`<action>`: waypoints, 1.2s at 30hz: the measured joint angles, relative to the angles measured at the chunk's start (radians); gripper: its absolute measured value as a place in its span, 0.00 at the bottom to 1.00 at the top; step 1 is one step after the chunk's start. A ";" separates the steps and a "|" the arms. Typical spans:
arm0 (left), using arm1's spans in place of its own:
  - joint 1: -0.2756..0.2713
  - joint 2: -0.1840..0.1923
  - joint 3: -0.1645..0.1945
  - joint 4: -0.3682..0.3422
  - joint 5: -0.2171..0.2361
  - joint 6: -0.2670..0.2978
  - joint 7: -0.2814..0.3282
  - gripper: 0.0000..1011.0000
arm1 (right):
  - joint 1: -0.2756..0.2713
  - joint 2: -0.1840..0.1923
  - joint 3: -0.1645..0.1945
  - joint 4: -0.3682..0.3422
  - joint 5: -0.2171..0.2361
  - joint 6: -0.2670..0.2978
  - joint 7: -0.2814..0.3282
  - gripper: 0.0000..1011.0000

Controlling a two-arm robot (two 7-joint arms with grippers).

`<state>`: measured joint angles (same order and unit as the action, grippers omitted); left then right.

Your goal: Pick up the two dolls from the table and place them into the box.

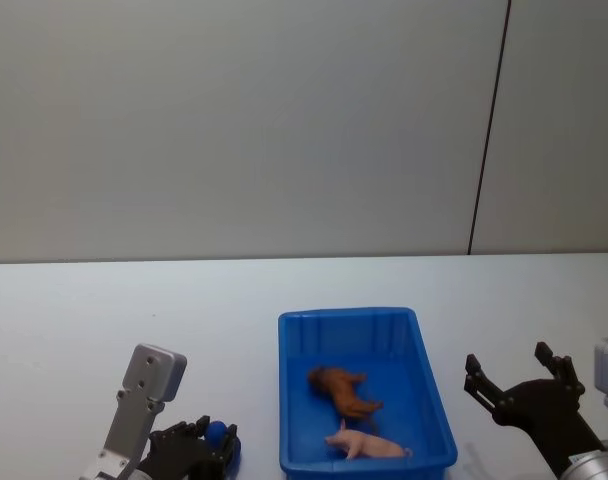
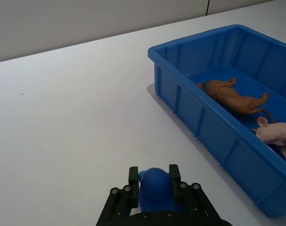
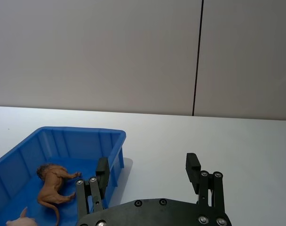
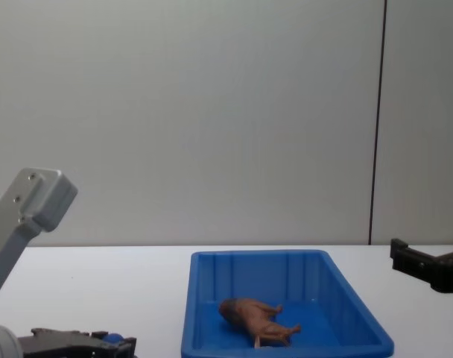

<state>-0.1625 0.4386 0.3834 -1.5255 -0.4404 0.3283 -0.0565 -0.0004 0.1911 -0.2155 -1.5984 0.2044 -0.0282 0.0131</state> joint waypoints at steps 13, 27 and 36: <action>-0.005 -0.004 -0.002 -0.018 0.029 -0.054 -0.028 0.26 | 0.000 0.000 0.000 0.000 0.000 0.000 0.000 0.99; -0.037 -0.016 -0.004 -0.077 0.105 -0.149 -0.099 0.19 | 0.000 0.000 0.000 0.000 0.000 0.000 0.000 0.99; -0.070 -0.036 0.001 -0.087 0.124 -0.213 -0.196 0.15 | 0.000 0.000 0.000 0.000 0.000 0.000 0.000 0.99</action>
<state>-0.2322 0.4022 0.3847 -1.6121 -0.3160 0.1150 -0.2521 -0.0003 0.1910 -0.2155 -1.5984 0.2044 -0.0282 0.0131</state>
